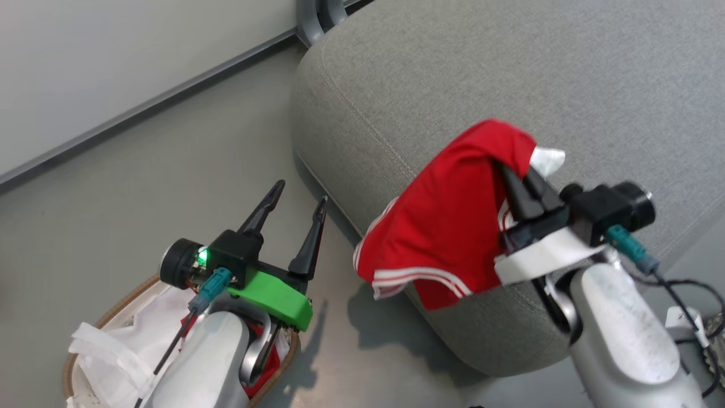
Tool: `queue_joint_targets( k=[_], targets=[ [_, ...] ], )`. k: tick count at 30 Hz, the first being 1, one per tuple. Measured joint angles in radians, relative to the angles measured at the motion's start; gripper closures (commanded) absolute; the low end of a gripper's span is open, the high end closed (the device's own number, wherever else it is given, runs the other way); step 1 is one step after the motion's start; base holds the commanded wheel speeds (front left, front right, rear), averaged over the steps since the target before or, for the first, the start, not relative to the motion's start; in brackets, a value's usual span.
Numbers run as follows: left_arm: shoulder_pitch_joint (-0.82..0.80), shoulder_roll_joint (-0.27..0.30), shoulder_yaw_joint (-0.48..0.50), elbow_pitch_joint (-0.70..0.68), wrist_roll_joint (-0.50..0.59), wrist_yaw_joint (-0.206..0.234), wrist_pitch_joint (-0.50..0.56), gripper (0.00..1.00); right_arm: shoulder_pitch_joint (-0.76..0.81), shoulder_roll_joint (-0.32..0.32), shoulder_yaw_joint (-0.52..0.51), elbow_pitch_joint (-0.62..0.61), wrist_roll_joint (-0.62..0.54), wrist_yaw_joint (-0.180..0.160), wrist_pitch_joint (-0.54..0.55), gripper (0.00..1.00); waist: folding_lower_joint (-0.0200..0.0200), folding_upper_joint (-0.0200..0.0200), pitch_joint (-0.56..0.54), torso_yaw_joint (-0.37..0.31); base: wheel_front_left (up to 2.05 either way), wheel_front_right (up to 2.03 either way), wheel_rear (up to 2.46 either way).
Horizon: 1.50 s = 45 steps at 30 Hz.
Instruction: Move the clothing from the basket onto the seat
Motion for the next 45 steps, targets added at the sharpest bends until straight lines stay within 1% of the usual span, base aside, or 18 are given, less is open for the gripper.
queue_joint_targets(
  k=[5, 9, 12, 15, 19, 21, 23, 25, 29, 33, 34, 35, 40, 45],
  targets=[
    [-0.011, 0.043, 0.002, -0.023, -0.001, 0.0, 0.0, 0.0, -0.184, -0.083, -0.023, 0.004, -0.036, 0.0, 0.0, 1.0, 0.0, 0.0, 0.072, -0.003, 0.0, 0.0, 0.0],
    [-0.044, 0.07, -0.043, -0.051, -0.009, 0.0, 0.0, 0.0, -0.343, -0.151, -0.099, 0.025, -0.049, 0.0, 0.0, 1.0, 0.0, 0.0, 0.137, 0.005, 0.0, 0.0, 0.0],
    [-0.086, 0.085, -0.068, -0.079, -0.024, 0.0, 0.0, 0.0, -0.438, -0.21, -0.136, 0.049, -0.078, 0.0, 0.0, 1.0, 0.0, 0.0, 0.186, 0.023, 0.0, 0.0, 0.0],
    [-0.124, 0.105, -0.086, -0.099, -0.033, 0.0, 0.0, 0.0, -0.527, -0.268, -0.177, 0.094, -0.107, 0.0, 0.0, 1.0, 0.0, 0.0, 0.235, 0.048, 0.0, 0.0, 0.0],
    [-0.169, 0.12, -0.12, -0.114, -0.047, 0.0, 0.0, 0.0, -0.615, -0.313, -0.231, 0.194, -0.146, 0.0, -0.001, 1.0, 0.0001, 0.0, 0.299, 0.088, 0.0, 0.0, 0.0],
    [-0.191, 0.125, -0.14, -0.123, -0.06, 0.0, 0.0, 0.0, -0.62, -0.324, -0.249, 0.251, -0.183, 0.0, -0.001, 1.0, 0.0001, 0.0, 0.328, 0.109, 0.0, 0.0, 0.0],
    [-0.209, 0.132, -0.151, -0.127, -0.069, -0.001, 0.0, 0.0, -0.619, -0.323, -0.296, 0.313, -0.193, 0.0, -0.001, 1.0, 0.0002, 0.0, 0.357, 0.135, 0.0, 0.0, 0.0],
    [-0.214, 0.137, -0.151, -0.126, -0.075, -0.001, 0.0, 0.0, -0.611, -0.323, -0.321, 0.346, -0.213, 0.0, -0.001, 1.0, 0.0001, 0.0, 0.381, 0.158, 0.0, 0.0, 0.0],
    [-0.215, 0.151, -0.156, -0.124, -0.086, -0.001, 0.0, 0.0, -0.549, -0.266, -0.392, 0.399, -0.219, 0.0, -0.001, 1.0, 0.0002, 0.0, 0.429, 0.199, 0.0, 0.0, 0.0],
    [-0.214, 0.153, -0.16, -0.129, -0.098, -0.001, 0.0, 0.0, -0.457, -0.218, -0.457, 0.416, -0.226, 0.0, -0.001, 0.99, 0.0002, 0.0, 0.456, 0.236, 0.0, 0.0, 0.0],
    [-0.21, 0.153, -0.157, -0.128, -0.104, -0.001, 0.0, 0.0, -0.426, -0.202, -0.477, 0.414, -0.226, 0.0, -0.001, 0.65, 0.0002, 0.0, 0.458, 0.244, 0.0, 0.0, 0.0],
    [-0.206, 0.152, -0.154, -0.128, -0.106, -0.001, 0.0, 0.0, -0.402, -0.193, -0.49, 0.411, -0.228, 0.0, -0.001, 0.0, 0.0002, 0.0, 0.459, 0.249, 0.0, 0.0, 0.0],
    [-0.17, 0.131, -0.127, -0.119, -0.107, -0.001, 0.0, 0.0, -0.268, -0.135, -0.565, 0.351, -0.228, 0.0, -0.001, 0.0, 0.0001, 0.0, 0.43, 0.259, 0.0, 0.0, 0.0],
    [-0.13, 0.106, -0.095, -0.1, -0.106, -0.001, 0.0, 0.0, -0.143, -0.096, -0.582, 0.286, -0.219, 0.0, -0.001, 0.0, 0.0001, 0.0, 0.374, 0.26, 0.0, 0.0, 0.0]
  ],
)
